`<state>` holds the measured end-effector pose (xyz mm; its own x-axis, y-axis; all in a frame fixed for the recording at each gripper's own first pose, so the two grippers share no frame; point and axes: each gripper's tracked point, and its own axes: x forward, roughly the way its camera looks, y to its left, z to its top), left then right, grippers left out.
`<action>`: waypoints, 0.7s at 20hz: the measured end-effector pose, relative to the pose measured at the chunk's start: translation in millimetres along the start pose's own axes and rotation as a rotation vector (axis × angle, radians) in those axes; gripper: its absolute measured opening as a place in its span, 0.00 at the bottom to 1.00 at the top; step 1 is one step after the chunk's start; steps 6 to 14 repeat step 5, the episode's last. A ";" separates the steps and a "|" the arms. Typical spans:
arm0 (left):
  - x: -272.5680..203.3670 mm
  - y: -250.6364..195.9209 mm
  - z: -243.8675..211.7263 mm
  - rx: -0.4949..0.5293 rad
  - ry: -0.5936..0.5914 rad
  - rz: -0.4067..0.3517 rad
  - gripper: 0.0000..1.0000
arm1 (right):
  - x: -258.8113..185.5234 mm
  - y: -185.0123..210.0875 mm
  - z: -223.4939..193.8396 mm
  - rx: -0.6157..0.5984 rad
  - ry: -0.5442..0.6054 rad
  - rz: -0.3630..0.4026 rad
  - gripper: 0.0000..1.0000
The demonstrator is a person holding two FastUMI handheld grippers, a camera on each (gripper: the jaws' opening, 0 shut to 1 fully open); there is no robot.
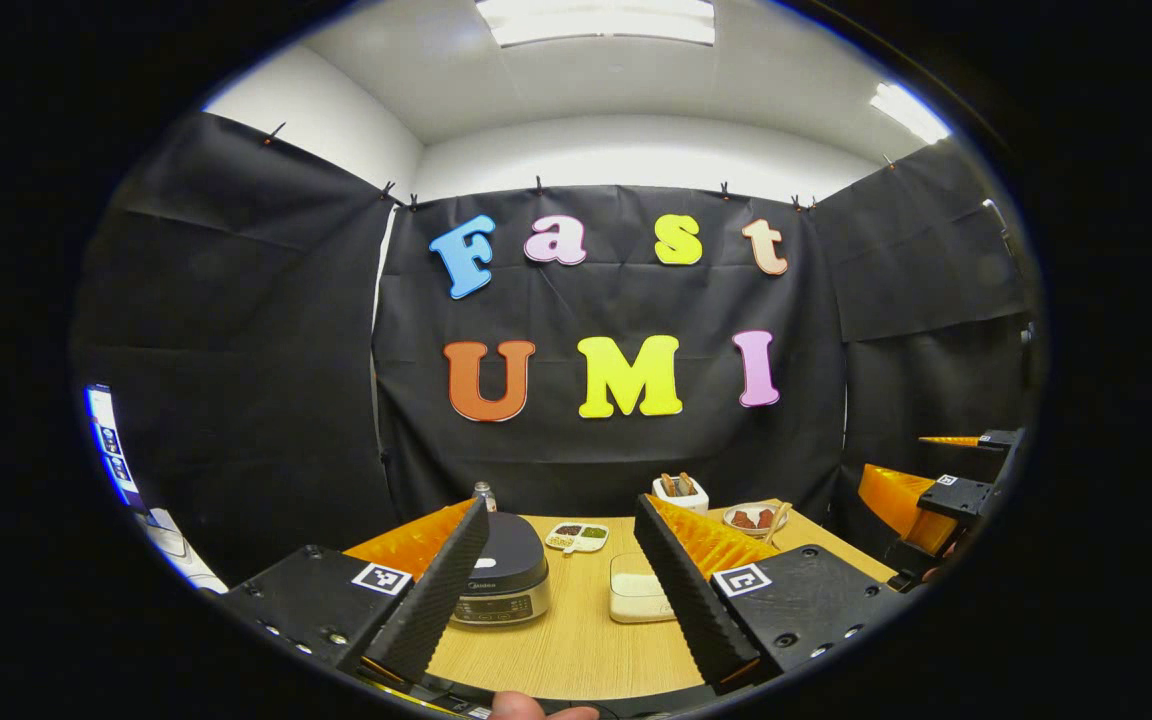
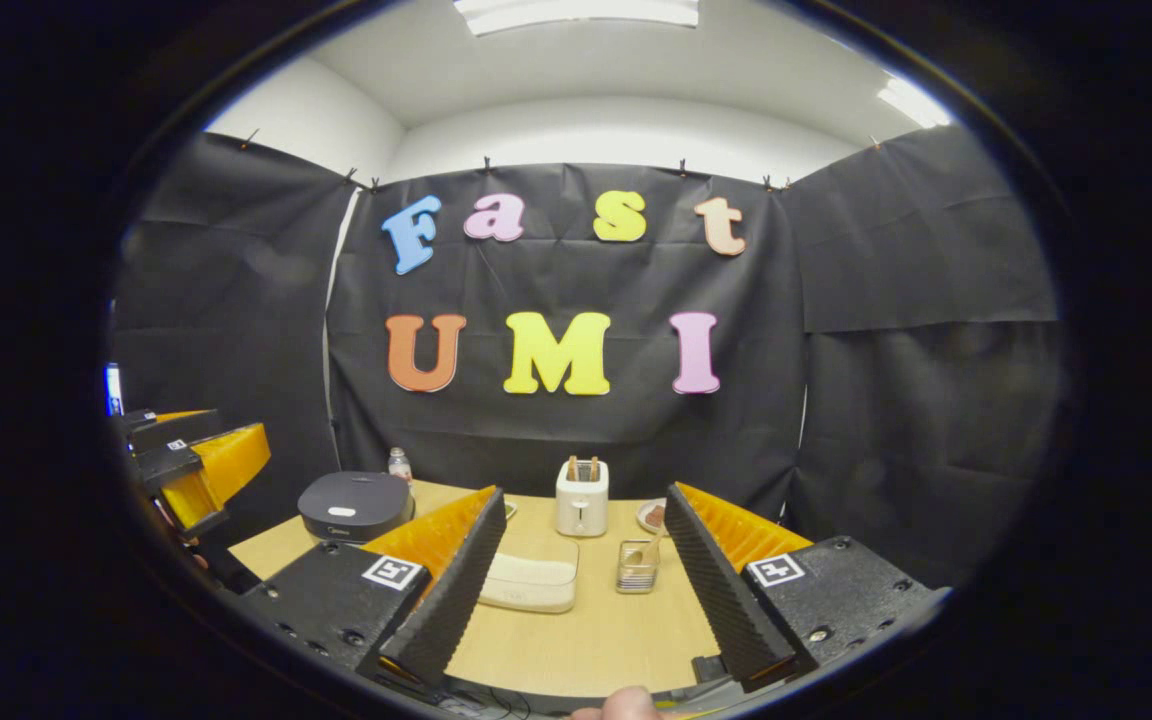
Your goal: Close the left gripper, press the button to open the rice cooker; take a wooden spoon from the chopstick holder with the right hand, scoop a spoonful of rice and pour it into the rice cooker, then put the wooden spoon back into the chopstick holder.
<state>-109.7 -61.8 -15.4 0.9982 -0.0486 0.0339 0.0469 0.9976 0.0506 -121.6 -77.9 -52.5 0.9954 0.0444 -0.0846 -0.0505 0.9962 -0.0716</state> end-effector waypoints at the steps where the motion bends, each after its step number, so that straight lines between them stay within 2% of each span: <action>1: 0.0 -0.5 -0.4 0.000 0.001 -0.001 0.94 | 0.4 -0.1 -0.1 -0.003 0.001 0.000 0.97; 3: -1.2 -0.8 -0.9 -0.003 0.001 -0.005 0.94 | 1.9 -0.1 1.8 -0.003 -0.002 0.002 1.00; 14: 1.1 -0.7 -0.9 -0.005 0.003 -0.006 0.94 | 1.8 -1.3 3.2 -0.003 -0.006 0.002 1.00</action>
